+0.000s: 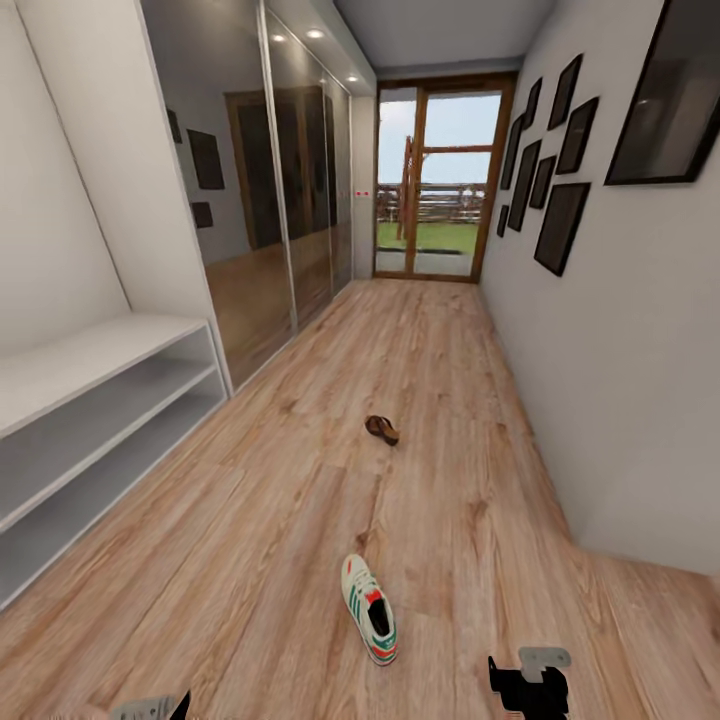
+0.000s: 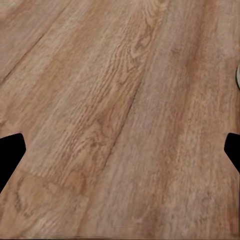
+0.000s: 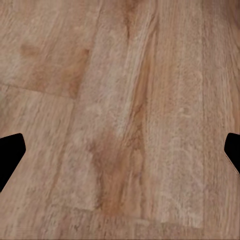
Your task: Pick up the two gym shoes and the two sandals from the corridor floor and place them onto the hallstand (shoe rack) in the corridor, making sure they are on the rack and not on the floor. Arrange them so the two gym shoes are next to each other and the two sandals are next to each other.
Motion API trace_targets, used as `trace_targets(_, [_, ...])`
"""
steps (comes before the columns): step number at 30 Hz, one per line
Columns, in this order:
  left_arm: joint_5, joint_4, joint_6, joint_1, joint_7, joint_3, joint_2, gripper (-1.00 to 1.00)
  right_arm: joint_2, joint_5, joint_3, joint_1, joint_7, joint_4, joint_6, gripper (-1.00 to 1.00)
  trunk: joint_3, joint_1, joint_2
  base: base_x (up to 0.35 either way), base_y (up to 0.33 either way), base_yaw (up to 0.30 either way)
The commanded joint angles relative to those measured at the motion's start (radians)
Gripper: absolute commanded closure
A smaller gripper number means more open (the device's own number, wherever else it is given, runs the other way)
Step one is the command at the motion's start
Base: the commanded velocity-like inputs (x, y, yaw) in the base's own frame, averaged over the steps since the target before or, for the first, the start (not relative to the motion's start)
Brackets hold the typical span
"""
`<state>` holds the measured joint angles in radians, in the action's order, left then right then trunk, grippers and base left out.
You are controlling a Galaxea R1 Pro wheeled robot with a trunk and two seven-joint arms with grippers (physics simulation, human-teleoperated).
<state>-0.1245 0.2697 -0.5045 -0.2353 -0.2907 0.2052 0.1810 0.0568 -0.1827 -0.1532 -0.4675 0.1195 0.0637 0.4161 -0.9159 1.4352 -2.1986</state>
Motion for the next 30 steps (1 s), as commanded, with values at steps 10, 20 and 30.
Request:
trace_targets(10, [-0.011,-0.001,0.000,-0.001,-0.010,0.002,0.000,-1.00,-0.001,-0.009,-0.008,0.000,0.003,0.000,0.003,-1.00,-0.001,0.000,0.000,0.019,-0.269,0.256])
trace_targets(20, [-0.013,-0.001,0.000,-0.001,-0.010,0.002,0.001,-1.00,-0.002,-0.009,-0.008,0.000,0.003,0.003,0.003,-1.00,-0.001,0.000,0.000,0.001,-0.271,0.039])
trace_targets(30, [-0.014,0.000,0.000,-0.001,-0.010,0.002,0.002,-1.00,-0.002,-0.008,-0.008,0.000,0.003,0.004,0.003,-1.00,-0.001,0.000,0.000,0.060,-0.272,0.002])
